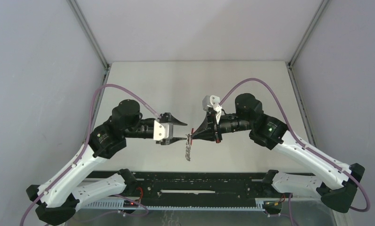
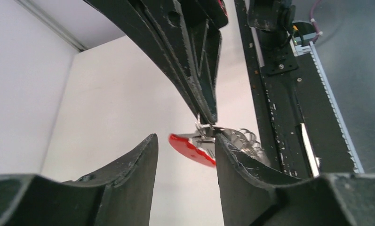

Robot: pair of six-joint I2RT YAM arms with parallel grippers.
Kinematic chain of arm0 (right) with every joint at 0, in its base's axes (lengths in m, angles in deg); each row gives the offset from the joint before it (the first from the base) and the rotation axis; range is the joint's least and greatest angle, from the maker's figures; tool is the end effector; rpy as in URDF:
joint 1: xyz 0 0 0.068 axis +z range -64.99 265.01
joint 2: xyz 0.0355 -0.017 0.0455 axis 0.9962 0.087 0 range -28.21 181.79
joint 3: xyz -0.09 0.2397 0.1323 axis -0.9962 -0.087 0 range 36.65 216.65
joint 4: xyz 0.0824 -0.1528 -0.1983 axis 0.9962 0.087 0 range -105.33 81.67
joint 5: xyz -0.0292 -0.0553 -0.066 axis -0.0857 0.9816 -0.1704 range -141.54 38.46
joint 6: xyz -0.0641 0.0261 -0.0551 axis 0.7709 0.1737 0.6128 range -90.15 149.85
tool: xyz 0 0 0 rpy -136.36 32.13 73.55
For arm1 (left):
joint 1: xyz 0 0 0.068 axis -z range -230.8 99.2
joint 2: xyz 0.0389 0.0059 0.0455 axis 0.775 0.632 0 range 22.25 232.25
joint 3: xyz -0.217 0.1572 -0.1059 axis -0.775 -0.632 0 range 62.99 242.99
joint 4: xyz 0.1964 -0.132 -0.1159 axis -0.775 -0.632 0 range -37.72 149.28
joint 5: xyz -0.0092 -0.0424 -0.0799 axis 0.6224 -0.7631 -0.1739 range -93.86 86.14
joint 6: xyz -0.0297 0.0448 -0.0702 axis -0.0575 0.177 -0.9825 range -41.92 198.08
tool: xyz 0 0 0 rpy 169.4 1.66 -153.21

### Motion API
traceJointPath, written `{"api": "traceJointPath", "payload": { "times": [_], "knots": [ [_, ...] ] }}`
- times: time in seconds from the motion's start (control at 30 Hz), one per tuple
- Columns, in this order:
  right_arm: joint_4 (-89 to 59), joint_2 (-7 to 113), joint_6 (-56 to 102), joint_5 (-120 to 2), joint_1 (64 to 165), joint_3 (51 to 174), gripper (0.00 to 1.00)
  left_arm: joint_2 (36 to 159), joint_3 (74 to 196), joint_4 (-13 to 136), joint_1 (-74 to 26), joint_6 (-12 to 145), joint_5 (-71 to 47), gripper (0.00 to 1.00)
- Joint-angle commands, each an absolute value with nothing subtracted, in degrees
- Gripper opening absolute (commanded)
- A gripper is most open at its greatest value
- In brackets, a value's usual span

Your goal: Put the keys on the keyring

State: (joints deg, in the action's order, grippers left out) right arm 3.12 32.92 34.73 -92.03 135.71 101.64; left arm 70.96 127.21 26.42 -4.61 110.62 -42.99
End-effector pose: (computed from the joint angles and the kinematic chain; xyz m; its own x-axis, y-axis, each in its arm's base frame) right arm 0.1233 0.2312 0.4015 -0.0750 -0.1938 -0.9782 -0.9965 -0.0211 0.0806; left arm 0.0932 -0.1689 0.4074 0.3514 0.2363 -0.9059 0.9345 -0.0295 0.3548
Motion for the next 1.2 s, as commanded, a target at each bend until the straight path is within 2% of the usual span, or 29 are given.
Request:
{"api": "traceJointPath", "payload": {
  "times": [0.0, 0.2, 0.3, 0.87, 1.03, 1.17],
  "knots": [
    [-8.39, 30.29, 29.48, -95.49, 135.02, 99.38, 0.00, 69.82, 128.86, 30.99, -4.57, 113.73, -41.42, 0.52],
    [-19.86, 28.47, 22.91, -96.89, 133.41, 94.33, 0.00, 68.76, 127.94, 28.89, -4.50, 117.50, -43.80, 0.37],
    [-23.14, 28.21, 20.89, -96.89, 133.18, 92.77, 0.00, 68.65, 127.96, 27.62, -4.50, 118.88, -45.13, 0.33],
    [-25.53, 29.75, 18.24, -98.73, 133.09, 91.93, 0.00, 66.30, 125.48, 27.73, -2.09, 127.07, -43.83, 0.35],
    [-25.42, 29.90, 17.99, -98.83, 133.00, 91.93, 0.00, 64.55, 123.47, 30.70, -1.50, 127.19, -41.63, 0.43],
    [-26.17, 30.06, 17.51, -99.22, 133.00, 91.93, 0.00, 64.93, 123.70, 30.98, -1.24, 126.96, -42.15, 0.40]
  ]
}}
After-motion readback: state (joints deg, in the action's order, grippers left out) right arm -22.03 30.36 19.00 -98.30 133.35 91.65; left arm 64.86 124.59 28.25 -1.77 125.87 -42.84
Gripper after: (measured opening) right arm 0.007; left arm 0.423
